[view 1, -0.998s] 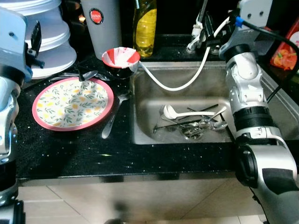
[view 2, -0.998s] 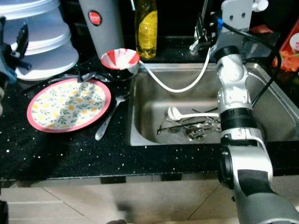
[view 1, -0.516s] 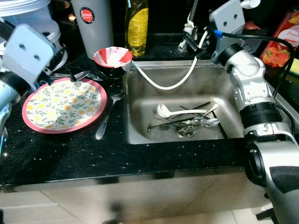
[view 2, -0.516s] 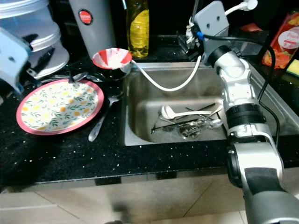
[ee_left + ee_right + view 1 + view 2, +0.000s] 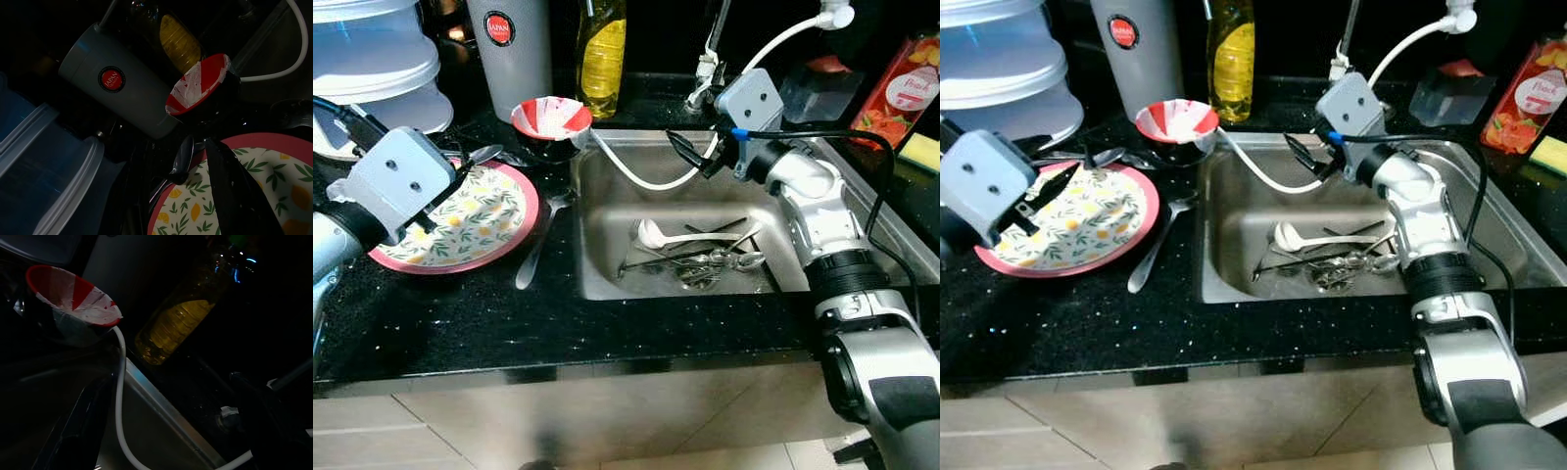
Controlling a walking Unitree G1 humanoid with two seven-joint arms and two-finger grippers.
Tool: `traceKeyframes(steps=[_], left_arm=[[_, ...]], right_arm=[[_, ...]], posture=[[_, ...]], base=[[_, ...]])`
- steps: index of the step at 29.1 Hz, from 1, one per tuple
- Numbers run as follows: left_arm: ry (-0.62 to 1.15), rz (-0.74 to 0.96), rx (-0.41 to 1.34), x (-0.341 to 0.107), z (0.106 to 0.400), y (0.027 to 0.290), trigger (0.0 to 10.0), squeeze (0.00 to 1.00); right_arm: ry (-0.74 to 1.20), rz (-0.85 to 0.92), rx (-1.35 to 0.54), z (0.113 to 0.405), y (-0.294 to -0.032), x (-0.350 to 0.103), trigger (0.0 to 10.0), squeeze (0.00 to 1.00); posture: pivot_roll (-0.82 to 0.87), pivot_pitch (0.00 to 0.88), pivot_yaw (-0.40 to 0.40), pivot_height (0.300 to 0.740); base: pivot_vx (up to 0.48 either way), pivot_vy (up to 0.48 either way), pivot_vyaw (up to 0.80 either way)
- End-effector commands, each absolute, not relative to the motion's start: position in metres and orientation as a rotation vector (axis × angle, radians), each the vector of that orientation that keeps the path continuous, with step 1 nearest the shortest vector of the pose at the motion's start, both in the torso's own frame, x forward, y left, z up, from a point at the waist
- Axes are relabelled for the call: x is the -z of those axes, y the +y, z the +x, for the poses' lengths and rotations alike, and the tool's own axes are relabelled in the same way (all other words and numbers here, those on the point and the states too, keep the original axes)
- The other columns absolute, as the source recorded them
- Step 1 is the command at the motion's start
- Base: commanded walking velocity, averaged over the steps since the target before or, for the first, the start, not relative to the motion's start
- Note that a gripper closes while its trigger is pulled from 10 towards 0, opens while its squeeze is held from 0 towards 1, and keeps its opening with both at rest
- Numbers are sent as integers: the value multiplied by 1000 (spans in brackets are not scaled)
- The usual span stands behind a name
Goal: Kitchen organization
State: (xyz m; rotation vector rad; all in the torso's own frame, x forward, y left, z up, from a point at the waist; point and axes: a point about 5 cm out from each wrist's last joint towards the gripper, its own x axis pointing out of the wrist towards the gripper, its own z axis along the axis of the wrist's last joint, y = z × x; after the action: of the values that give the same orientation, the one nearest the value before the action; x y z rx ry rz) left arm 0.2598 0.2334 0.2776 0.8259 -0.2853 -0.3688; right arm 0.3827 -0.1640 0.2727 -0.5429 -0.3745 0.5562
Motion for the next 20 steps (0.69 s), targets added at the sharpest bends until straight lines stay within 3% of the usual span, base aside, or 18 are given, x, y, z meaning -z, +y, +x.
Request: traceKeyframes(steps=[1,15,20], left_arm=[[-294,854,381,-282,257,234,10000,0],[-278,806,348,-262,262,233,10000,0],[-280,1072,457,-254,262,226,10000,0]], right_arm=[[-372,-520,-557,382,-166,-272,10000,0],[-396,-422,-556,380,-145,-261,10000,0],[-526,-837,-748,364,-124,-257,10000,0]], posture=[[176,0,-88,740],[181,0,-78,740],[172,0,-76,740]], base=[[0,0,0],[0,0,0],[0,0,0]])
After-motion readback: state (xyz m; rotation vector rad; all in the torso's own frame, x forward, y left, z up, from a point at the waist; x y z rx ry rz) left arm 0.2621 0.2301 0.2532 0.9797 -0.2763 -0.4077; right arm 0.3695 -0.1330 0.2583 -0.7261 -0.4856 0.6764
